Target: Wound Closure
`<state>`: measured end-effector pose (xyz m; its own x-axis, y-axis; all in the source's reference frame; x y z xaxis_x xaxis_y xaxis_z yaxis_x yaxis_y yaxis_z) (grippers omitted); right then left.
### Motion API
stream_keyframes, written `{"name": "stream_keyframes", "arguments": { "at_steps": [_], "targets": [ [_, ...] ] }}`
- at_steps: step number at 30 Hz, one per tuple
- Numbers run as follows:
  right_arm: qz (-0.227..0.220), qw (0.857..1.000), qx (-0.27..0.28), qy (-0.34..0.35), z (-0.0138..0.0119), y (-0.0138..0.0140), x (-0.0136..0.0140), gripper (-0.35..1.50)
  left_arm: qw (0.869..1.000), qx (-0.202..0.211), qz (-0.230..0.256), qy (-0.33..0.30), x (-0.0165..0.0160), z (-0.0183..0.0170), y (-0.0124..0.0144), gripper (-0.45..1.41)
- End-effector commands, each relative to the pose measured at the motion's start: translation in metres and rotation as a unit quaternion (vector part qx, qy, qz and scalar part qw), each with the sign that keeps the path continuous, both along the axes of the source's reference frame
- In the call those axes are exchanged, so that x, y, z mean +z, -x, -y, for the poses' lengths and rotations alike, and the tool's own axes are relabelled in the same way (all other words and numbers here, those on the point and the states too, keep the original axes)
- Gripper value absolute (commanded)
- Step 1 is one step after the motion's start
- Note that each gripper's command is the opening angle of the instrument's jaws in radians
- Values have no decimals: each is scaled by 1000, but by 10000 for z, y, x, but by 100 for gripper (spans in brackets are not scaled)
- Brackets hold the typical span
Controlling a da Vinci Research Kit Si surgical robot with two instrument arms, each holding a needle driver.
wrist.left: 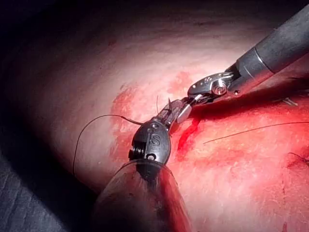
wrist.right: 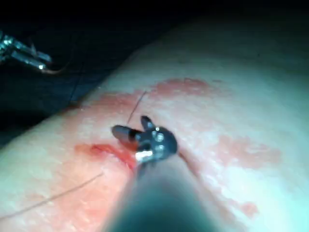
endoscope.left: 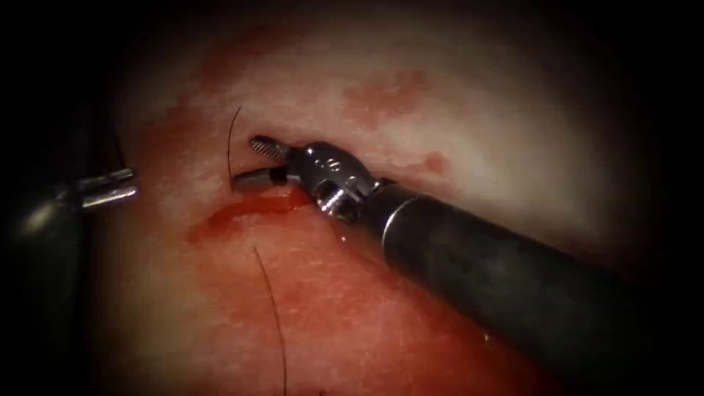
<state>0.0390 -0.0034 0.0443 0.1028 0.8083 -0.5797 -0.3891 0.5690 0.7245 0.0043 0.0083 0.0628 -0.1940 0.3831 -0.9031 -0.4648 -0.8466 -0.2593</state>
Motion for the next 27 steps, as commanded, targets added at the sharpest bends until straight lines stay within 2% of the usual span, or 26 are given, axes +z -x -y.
{"name": "stream_keyframes", "arguments": {
  "at_steps": [1,13,14,16,17,27],
  "targets": [
    [-1,1000,5,-6,-10,-11,8,56,1000,1,1,0,7,-2,5,-45],
    [-15,999,11,-27,-9,-42,25,51,1000,1,1,0,6,-2,4,-45],
    [-15,999,11,-27,-10,-44,26,42,1000,1,1,0,6,-2,4,-45],
    [-23,999,17,-43,-11,-47,28,-27,1000,1,1,0,6,-2,4,-45],
    [-27,999,13,-44,-12,-48,29,-35,1000,1,1,0,6,-2,4,-45],
    [-30,999,13,-17,-20,-47,28,-35,1000,1,0,0,7,-2,4,-45]
  ]
}}
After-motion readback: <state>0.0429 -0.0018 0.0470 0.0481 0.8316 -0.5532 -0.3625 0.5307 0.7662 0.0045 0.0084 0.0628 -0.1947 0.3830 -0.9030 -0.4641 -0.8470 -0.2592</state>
